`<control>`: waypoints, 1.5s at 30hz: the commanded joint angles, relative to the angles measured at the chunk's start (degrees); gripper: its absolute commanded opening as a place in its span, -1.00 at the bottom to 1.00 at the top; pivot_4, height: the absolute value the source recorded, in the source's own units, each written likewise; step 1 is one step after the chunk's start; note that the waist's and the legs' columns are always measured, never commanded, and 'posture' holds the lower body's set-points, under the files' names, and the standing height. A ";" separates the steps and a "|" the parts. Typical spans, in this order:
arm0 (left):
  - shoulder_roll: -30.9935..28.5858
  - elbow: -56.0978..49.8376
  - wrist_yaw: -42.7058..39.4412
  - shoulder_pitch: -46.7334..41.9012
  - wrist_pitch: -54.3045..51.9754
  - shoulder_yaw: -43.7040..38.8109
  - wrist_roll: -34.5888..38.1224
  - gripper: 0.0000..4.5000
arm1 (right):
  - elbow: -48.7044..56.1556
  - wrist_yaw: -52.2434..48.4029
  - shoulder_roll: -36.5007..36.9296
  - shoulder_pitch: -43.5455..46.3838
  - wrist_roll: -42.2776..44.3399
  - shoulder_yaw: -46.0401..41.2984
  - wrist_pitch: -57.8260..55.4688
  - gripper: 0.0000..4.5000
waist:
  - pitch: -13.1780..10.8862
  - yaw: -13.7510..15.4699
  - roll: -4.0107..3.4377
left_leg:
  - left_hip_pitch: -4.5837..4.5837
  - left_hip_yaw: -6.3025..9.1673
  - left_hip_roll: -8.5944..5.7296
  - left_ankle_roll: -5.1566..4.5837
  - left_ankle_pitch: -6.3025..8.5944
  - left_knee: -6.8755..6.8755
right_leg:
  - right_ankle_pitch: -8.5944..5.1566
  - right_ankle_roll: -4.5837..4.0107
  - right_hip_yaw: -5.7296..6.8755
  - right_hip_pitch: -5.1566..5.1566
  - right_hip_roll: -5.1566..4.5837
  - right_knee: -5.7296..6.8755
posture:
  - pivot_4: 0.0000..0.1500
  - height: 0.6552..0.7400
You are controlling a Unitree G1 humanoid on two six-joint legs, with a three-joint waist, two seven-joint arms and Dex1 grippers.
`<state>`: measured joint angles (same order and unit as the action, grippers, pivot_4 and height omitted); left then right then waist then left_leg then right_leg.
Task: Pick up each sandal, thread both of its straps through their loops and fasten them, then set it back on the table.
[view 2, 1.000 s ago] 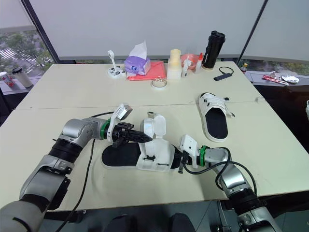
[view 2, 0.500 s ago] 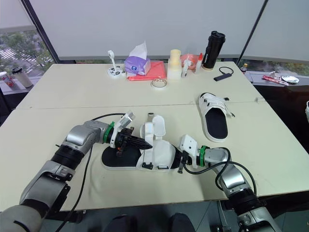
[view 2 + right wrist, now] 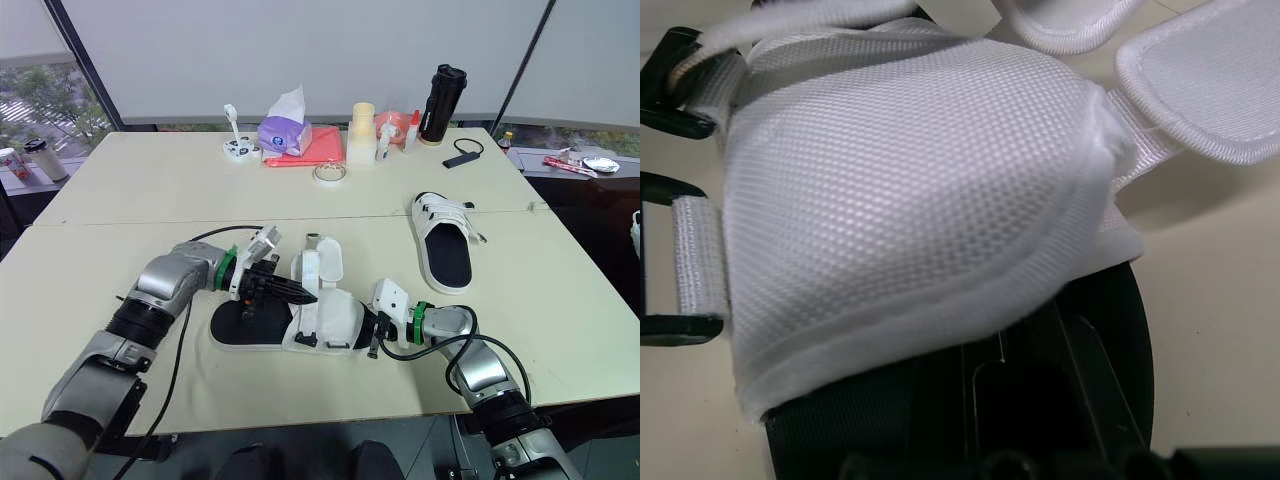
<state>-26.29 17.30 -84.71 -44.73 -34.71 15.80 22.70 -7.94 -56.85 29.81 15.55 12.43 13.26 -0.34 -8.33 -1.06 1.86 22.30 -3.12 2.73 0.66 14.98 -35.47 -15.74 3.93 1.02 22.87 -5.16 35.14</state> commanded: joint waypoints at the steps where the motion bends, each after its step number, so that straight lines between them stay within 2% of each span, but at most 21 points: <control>1: -1.48 -4.39 -1.55 -0.85 0.57 -0.62 0.67 -0.99 | -6.60 2.25 -0.41 -2.81 -5.20 3.05 -4.28 -1.00 | 0.00 -0.01 0.00 | 0.00 0.00 0.01 0.00 0.00 -0.01 | 0.00 0.00 0.01 -0.02 0.02 0.00 | 1.00 1.00; 8: -5.48 -7.74 -5.51 -0.95 7.12 3.55 -3.55 -0.99 | -7.12 2.18 -0.95 -2.31 -5.19 2.93 -4.17 -1.00 | -0.01 -0.05 0.00 | 0.00 0.05 0.15 0.00 0.00 -0.20 | 0.00 0.01 0.11 -0.06 0.30 0.08 | 1.00 1.00; 16: -4.02 -6.79 -3.47 0.39 14.00 5.94 -7.63 -0.99 | -7.28 2.49 -1.25 -2.38 -5.31 2.72 -4.02 -1.00 | -0.01 0.00 0.01 | 0.00 0.09 0.17 -0.02 0.00 -0.33 | 0.00 0.02 0.15 -0.09 0.63 0.18 | 1.00 1.00; 24: -4.82 -9.41 -5.23 1.96 12.79 6.48 -7.07 -0.99 | -6.99 2.91 -1.30 -2.66 -5.29 2.64 -4.22 -1.00 | -0.01 0.07 0.01 | 0.00 0.16 0.19 -0.03 0.00 -0.48 | 0.01 0.03 0.25 -0.13 0.69 0.30 | 1.00 1.00; 27: -4.83 -9.33 -4.38 2.17 12.08 5.67 -6.74 -0.65 | -7.19 3.01 -1.43 -2.59 -5.32 2.71 -4.13 -1.00 | -0.01 0.06 0.01 | 0.00 0.18 0.19 -0.03 0.00 -0.50 | 0.00 0.03 0.27 -0.14 0.71 0.33 | 1.00 1.00; 31: -4.77 -10.78 -2.30 2.76 9.70 3.52 -4.97 0.20 | -7.82 3.16 -1.76 -2.37 -5.43 2.81 -3.80 -1.00 | -0.01 0.03 0.01 | 0.00 0.19 0.19 -0.03 0.00 -0.54 | 0.01 0.05 0.28 -0.15 0.72 0.35 | 1.00 1.00; 34: -4.62 -12.97 0.54 3.26 5.65 0.60 -2.55 0.93 | -8.34 3.27 -2.03 -2.14 -5.52 2.82 -3.58 -1.00 | -0.01 0.00 0.02 | 0.00 0.21 0.21 -0.03 0.00 -0.57 | 0.01 0.07 0.29 -0.15 0.75 0.41 | 1.00 1.00; 40: -12.81 -27.36 2.02 11.48 -7.34 -6.22 7.05 0.97 | -9.33 3.17 -2.27 -2.04 -5.67 2.66 -3.04 -1.00 | -0.02 -0.66 -0.01 | -0.07 0.27 0.26 -0.03 0.00 -0.55 | 0.00 0.14 0.29 -0.14 0.79 0.60 | 1.00 1.00; 45: -18.52 -36.36 3.59 21.41 -9.84 -5.94 9.06 0.97 | -10.87 2.83 -2.70 -1.23 -5.92 2.95 -2.47 -1.00 | -0.04 -0.17 0.06 | -0.28 0.32 0.28 -0.03 0.00 -0.59 | -0.04 0.13 0.30 -0.26 0.71 0.77 | 1.00 1.00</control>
<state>-43.98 -15.75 -81.68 -23.76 -44.52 10.16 30.66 -10.84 -55.52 27.25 16.61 11.78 13.21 0.07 -8.37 -1.23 1.92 21.96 -2.81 3.07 0.64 14.99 -36.07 -15.79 4.05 1.32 22.57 -4.53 35.90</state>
